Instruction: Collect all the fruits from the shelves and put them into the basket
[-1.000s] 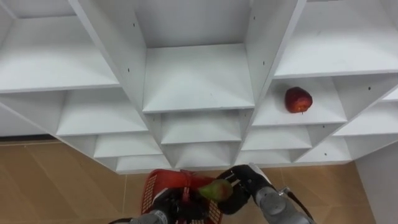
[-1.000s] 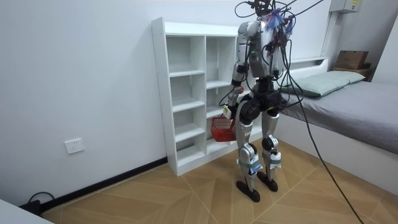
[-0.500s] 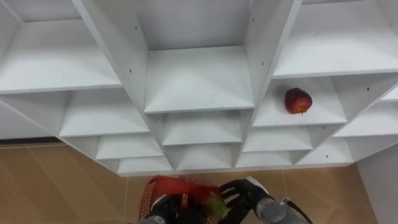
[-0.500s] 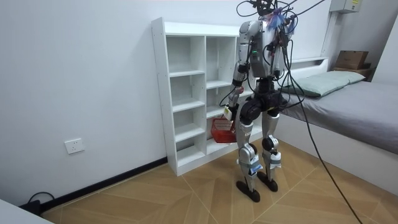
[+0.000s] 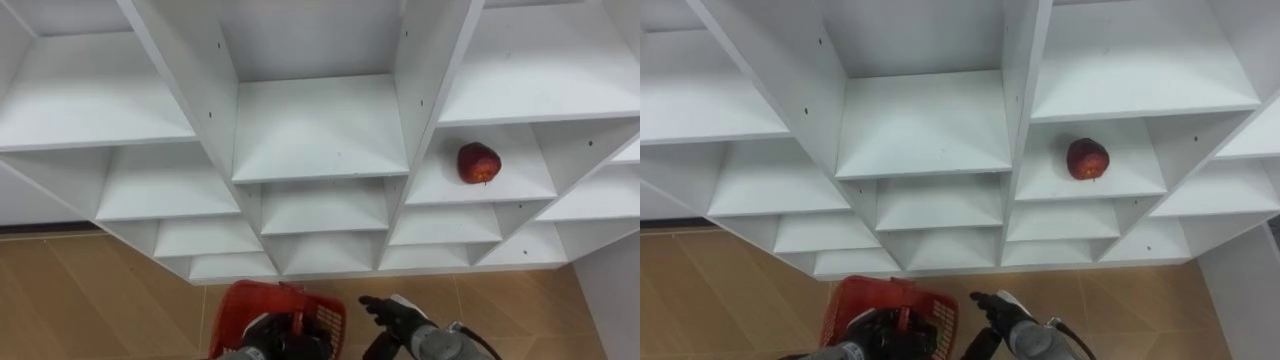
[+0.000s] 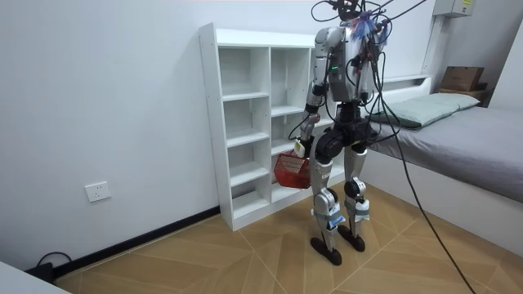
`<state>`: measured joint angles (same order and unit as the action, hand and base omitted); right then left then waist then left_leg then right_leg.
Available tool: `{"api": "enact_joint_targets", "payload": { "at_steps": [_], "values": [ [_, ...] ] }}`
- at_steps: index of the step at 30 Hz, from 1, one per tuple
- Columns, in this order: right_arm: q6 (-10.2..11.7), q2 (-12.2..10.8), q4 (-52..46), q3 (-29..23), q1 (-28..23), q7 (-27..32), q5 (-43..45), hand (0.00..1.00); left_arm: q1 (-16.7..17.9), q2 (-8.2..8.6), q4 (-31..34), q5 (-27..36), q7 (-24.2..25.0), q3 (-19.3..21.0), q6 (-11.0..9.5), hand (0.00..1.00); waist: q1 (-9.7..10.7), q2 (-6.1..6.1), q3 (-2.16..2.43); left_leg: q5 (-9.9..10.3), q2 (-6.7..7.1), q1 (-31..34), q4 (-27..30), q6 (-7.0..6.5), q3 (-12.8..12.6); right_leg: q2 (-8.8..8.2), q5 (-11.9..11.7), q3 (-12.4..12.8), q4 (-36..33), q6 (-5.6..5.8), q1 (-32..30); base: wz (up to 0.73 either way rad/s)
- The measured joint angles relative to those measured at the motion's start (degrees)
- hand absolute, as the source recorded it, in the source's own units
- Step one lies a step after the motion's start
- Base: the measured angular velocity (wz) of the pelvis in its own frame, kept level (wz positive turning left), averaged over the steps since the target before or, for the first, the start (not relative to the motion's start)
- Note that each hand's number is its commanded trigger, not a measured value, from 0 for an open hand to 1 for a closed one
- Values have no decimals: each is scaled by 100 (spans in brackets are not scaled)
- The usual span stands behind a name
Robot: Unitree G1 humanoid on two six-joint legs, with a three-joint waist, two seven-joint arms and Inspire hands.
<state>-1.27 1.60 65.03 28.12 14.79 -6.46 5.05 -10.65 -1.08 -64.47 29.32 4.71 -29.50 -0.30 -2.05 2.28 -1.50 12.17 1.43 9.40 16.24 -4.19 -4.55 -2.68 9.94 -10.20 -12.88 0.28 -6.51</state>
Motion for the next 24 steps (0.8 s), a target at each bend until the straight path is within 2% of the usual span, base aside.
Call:
{"api": "enact_joint_targets", "payload": {
  "at_steps": [8, 15, 18, 24],
  "values": [
    [0, -17, 11, -6, 0, -45, 7, 0, -2, 21, 2, -7, 54, -4, -6, 100, 2, -3, -3, 0, 0, 10, -2, 0, 2, -1, 0, -10, 1, 0, -7, 0],
    [0, -17, 17, 0, 0, -61, 16, 0, -4, -31, 1, 39, 54, 7, -6, 100, -1, -20, -13, 0, 0, 11, -8, 0, -14, -2, 0, 3, -7, 0, -20, 0],
    [8, 13, 17, 44, -2, -53, 9, 0, -4, -90, 1, 37, 53, 2, -16, 100, 0, -59, -34, 0, 0, -9, -15, 0, -12, -2, 0, -2, -7, 0, -2, 0],
    [28, 131, -106, 96, -13, 8, 6, 0, -3, -227, 24, 56, 46, 62, -17, 100, 13, -187, -11, 0, 1, -9, -12, 0, -8, 24, 0, -17, 10, 0, 11, 0]
  ]
}}
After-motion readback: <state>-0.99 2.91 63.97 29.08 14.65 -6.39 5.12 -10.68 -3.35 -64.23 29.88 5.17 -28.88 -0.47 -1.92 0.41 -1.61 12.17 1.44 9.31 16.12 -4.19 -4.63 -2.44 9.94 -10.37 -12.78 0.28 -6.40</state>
